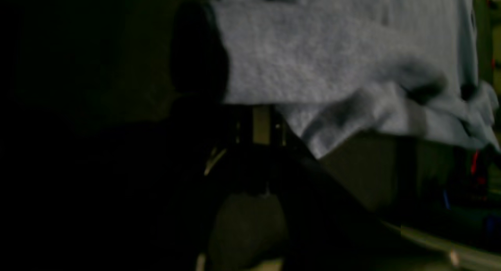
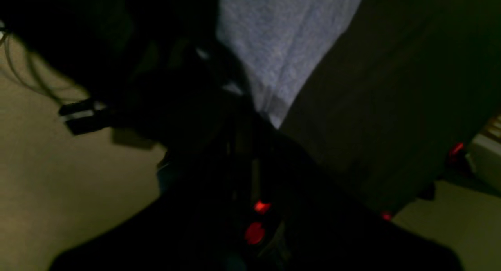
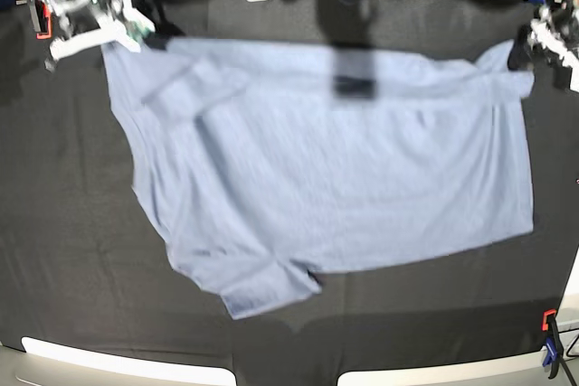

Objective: Layout the t-shirt on the table in an organized manner, then fold the t-shirt properly
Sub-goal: 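Lift the shirt shoulders with both grippers and lay it flat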

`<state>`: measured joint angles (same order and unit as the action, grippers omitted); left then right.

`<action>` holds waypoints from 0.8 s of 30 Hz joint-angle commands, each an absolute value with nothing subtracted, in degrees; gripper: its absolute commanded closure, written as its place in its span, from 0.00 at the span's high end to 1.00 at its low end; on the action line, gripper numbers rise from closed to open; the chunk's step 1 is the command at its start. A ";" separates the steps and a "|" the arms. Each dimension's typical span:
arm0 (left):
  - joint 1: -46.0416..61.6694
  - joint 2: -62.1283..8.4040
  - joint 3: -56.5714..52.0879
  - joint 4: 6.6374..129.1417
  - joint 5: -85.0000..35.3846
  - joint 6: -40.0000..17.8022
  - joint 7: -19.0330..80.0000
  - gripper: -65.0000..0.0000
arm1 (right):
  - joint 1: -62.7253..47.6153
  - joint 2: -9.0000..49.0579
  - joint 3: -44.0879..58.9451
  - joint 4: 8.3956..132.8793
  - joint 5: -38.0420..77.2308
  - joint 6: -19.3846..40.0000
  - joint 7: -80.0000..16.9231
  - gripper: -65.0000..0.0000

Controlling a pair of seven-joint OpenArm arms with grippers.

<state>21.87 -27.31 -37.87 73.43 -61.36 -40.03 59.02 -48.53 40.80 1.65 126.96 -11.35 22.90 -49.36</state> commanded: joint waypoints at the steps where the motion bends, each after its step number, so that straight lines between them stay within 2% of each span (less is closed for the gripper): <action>1: 23.07 -29.71 -40.51 75.59 -60.29 -39.24 58.48 0.00 | -49.95 41.58 2.76 128.05 -12.01 22.63 -49.95 0.00; 8: 27.00 -29.71 -44.71 83.55 -57.28 -39.05 58.96 0.00 | -55.09 41.60 4.16 128.05 -12.01 22.59 -49.95 0.00; 11: 26.98 -29.74 -44.97 84.09 -57.10 -39.03 58.89 0.00 | -55.09 41.58 4.16 128.05 -11.99 20.23 -50.00 0.00; 16: 26.98 -29.71 -44.97 84.09 -57.08 -39.03 59.42 0.00 | -55.09 41.58 4.16 128.05 -11.77 20.14 -50.46 0.00; 17: 27.00 -29.74 -44.97 84.09 -57.08 -39.03 59.92 0.00 | -55.09 41.58 4.16 128.05 -11.55 20.12 -50.61 0.08; 18: 27.00 -29.76 -44.97 84.09 -57.08 -39.03 60.53 0.05 | -55.09 41.58 4.16 128.05 -11.55 20.12 -50.63 0.18; 20: 27.00 -29.76 -44.97 84.09 -57.08 -39.03 61.87 0.27 | -55.09 41.58 4.16 128.05 -11.57 19.84 -51.22 0.35; 22: 27.03 -30.02 -44.97 84.09 -57.08 -39.03 62.85 0.43 | -55.09 41.60 4.19 128.16 -10.61 18.81 -51.77 0.39; 24: 27.00 -30.92 -44.97 84.12 -57.08 -39.03 63.92 0.47 | -55.09 41.58 4.16 128.79 -9.34 18.83 -51.68 0.39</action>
<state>26.96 -29.47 -44.36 83.26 -56.16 -39.03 64.53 -54.78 40.95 3.77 127.57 -8.93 19.27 -51.57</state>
